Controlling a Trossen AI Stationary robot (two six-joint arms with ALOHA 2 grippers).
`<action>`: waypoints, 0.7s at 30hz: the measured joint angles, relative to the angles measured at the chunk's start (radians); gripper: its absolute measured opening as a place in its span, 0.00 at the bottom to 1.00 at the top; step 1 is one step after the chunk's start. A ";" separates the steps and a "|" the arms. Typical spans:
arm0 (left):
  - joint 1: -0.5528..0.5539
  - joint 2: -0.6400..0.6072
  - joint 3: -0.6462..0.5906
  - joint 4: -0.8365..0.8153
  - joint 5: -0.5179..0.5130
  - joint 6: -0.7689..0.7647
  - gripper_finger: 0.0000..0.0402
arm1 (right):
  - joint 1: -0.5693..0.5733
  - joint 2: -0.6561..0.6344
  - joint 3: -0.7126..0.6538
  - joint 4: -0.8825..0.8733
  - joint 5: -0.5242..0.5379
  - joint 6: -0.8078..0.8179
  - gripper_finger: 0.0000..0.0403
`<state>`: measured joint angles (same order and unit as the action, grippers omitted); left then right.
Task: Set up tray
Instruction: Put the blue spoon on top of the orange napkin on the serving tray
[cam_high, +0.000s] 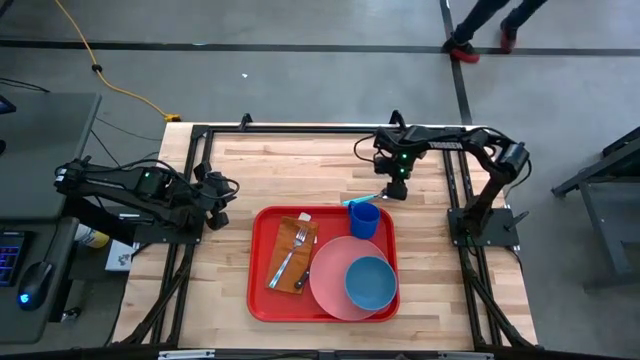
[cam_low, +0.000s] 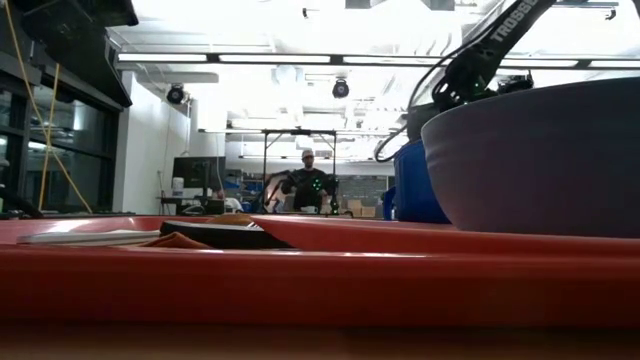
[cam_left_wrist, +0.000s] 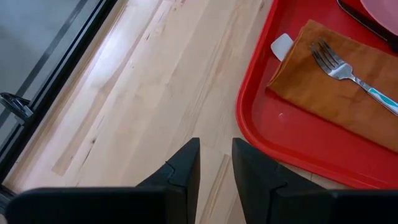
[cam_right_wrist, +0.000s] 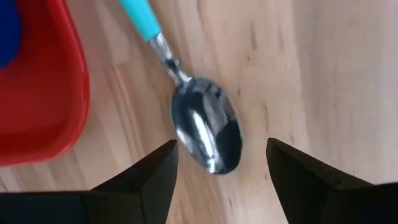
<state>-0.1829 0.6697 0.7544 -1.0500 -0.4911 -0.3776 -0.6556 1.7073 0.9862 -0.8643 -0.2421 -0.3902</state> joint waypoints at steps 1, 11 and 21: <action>0.000 0.000 0.000 0.000 0.000 0.000 0.31 | -0.001 0.000 -0.002 0.008 -0.003 0.007 0.55; 0.000 0.000 0.000 0.000 0.000 0.001 0.31 | -0.006 0.000 -0.004 0.025 -0.019 0.028 0.55; 0.000 0.000 0.000 0.000 0.000 0.003 0.31 | -0.006 0.000 -0.004 0.039 -0.018 0.041 0.55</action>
<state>-0.1829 0.6701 0.7544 -1.0500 -0.4908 -0.3744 -0.6617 1.7073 0.9821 -0.8255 -0.2604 -0.3491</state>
